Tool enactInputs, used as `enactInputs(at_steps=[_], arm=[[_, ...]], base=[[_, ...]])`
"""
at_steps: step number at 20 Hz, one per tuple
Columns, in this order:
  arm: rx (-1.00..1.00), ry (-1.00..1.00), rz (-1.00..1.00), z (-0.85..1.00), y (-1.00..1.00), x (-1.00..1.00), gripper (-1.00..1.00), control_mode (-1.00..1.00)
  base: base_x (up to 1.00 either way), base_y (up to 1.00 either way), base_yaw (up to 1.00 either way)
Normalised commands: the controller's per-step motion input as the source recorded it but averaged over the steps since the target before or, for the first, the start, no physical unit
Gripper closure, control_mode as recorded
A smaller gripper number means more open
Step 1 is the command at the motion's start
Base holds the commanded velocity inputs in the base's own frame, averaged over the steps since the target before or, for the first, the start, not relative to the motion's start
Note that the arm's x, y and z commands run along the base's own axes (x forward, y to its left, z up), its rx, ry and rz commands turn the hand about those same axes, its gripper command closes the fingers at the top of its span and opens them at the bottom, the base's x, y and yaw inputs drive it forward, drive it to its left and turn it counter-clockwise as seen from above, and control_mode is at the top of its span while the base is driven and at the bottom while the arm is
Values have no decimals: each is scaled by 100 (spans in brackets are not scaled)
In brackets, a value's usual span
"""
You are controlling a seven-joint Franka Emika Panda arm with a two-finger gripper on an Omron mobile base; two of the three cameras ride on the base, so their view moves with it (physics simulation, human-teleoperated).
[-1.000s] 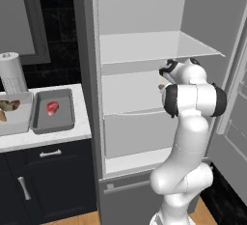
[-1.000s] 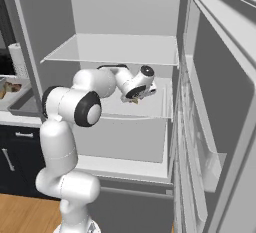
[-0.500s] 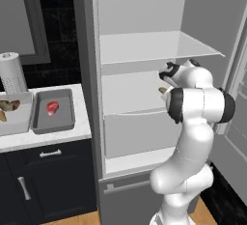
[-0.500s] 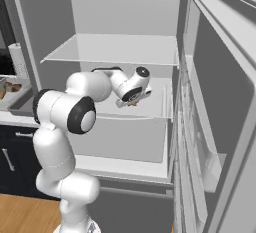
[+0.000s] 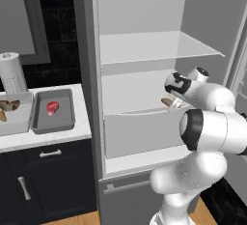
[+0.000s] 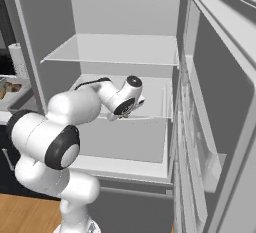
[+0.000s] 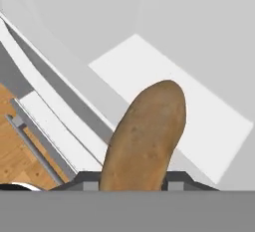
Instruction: Place one sweet potato and one steak in each tupperware on the nearby counter, to pack two identical lunches.
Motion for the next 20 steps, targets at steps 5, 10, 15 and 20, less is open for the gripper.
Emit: enactInputs(at_steps=[5,10,15,20], arm=[[-12,-3,10,20,62,-95,100,-100],[-7,-9,6,75,33,-66,100,-100],[-3,-16,2,64,12,-61,100,-100],[0,-15,0,44,2,-49,100,100]], base=[[0,0,0],[0,0,0],[0,0,0],[-16,1,0]])
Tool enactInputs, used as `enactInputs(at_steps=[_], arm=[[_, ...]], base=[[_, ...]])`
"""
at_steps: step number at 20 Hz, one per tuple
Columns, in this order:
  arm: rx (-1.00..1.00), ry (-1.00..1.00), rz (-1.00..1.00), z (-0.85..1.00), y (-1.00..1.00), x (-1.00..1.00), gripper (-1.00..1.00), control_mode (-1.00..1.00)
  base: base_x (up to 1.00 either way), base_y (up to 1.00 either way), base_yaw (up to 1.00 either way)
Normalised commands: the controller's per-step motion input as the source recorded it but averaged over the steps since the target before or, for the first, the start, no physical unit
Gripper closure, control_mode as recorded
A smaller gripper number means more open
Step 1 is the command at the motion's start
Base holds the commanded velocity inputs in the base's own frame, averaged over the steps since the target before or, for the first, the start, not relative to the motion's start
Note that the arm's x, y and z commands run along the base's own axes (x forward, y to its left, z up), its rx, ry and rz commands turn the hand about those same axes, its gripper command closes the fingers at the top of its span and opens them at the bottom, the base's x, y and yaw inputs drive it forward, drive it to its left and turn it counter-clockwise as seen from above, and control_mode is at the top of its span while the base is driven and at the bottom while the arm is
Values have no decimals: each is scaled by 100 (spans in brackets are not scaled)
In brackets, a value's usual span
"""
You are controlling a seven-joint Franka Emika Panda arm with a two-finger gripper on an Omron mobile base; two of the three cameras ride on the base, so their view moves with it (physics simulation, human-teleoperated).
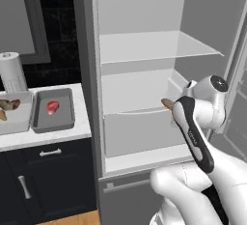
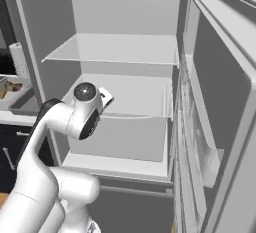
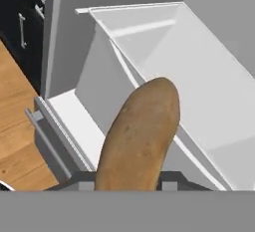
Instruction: Place one sweet potato and one steak in each tupperware on the nearby counter, to pack two identical lunches.
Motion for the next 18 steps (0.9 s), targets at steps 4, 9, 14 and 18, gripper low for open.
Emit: enactInputs(at_steps=[4,9,14,18], arm=[[0,0,0,0,0,0,100,100],[0,0,0,0,0,0,100,100],[0,0,0,0,0,0,100,100],[0,0,0,0,0,0,100,100]], base=[[-92,34,0],[-35,96,2],[13,100,0],[51,100,0]])
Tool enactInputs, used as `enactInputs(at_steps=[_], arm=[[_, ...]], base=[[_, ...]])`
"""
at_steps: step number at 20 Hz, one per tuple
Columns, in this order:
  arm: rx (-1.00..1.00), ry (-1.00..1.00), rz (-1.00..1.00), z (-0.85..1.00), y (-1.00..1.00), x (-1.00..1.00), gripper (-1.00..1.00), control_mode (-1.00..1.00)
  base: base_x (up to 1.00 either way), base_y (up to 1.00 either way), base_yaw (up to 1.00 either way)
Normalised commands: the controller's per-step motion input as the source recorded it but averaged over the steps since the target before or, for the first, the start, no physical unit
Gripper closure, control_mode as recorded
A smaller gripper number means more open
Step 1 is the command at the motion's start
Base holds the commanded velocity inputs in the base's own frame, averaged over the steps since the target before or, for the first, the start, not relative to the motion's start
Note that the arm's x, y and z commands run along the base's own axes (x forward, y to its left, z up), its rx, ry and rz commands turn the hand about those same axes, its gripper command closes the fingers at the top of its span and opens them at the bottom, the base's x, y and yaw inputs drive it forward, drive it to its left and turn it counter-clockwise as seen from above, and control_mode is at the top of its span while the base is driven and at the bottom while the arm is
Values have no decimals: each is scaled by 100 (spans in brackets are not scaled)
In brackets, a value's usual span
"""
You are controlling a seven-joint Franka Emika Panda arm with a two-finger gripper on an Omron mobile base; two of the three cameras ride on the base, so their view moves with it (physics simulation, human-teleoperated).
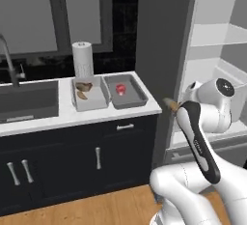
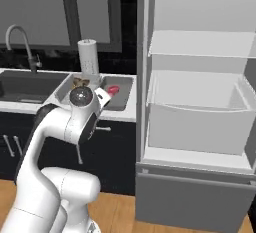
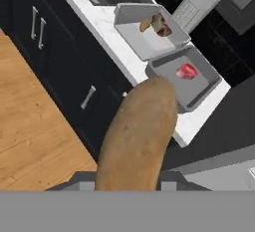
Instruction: Place one sweet potato and one steak in each tupperware on the nearby counter, to pack two identical lunches.
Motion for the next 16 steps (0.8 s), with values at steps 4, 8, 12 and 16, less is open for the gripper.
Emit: enactInputs(at_steps=[4,8,12,16], arm=[[0,0,0,0,0,0,100,100],[0,0,0,0,0,0,100,100],[0,0,0,0,0,0,100,100],[0,0,0,0,0,0,100,100]], base=[[92,94,-2],[100,33,-10],[93,1,-7],[66,0,-3]])
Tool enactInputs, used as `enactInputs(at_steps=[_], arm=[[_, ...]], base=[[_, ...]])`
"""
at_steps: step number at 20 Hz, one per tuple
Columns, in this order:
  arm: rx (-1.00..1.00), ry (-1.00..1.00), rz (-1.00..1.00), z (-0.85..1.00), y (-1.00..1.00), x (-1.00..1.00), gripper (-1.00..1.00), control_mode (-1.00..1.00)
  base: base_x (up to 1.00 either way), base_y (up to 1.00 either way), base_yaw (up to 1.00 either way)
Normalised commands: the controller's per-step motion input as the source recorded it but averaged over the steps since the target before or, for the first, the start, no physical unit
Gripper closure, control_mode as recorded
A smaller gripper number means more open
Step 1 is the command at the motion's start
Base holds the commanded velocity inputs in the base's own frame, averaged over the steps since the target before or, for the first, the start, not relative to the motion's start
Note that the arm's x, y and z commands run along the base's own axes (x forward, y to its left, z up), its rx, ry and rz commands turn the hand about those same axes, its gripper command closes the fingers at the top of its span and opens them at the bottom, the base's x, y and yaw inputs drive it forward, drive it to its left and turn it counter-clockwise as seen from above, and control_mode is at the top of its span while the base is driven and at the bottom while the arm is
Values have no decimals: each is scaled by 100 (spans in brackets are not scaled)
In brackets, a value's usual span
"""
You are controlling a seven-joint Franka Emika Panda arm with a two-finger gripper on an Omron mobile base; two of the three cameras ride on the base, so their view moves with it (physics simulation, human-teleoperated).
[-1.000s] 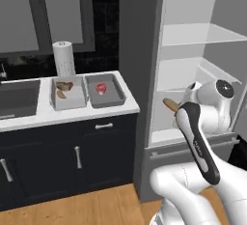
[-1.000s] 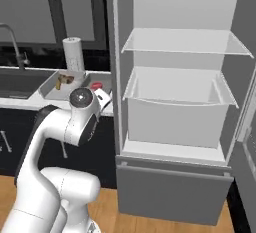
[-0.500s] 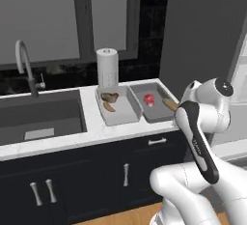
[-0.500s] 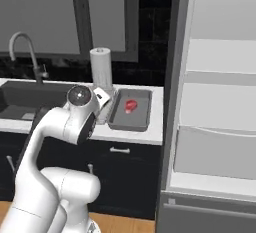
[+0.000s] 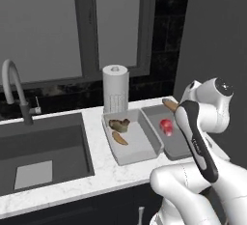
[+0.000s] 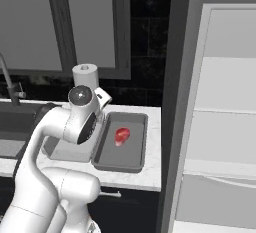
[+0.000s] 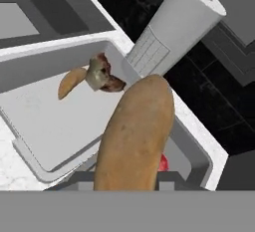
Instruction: Place one sweet potato and one steak in each tupperware on the nearby counter, to pack two identical lunches.
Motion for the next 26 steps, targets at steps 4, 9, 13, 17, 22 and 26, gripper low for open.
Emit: enactInputs(at_steps=[4,9,13,17,22,26], arm=[[-11,11,-16,-47,0,7,100,-100],[-7,29,-23,-53,-17,10,100,-100],[-2,20,-3,-45,-38,19,100,-100],[-1,14,0,-41,-37,19,100,-100],[-1,3,0,-38,-13,2,100,-100],[-2,0,-10,-21,-32,0,100,-100]], base=[[0,0,0],[0,0,0],[0,0,0],[0,0,0],[0,0,0],[0,0,0]])
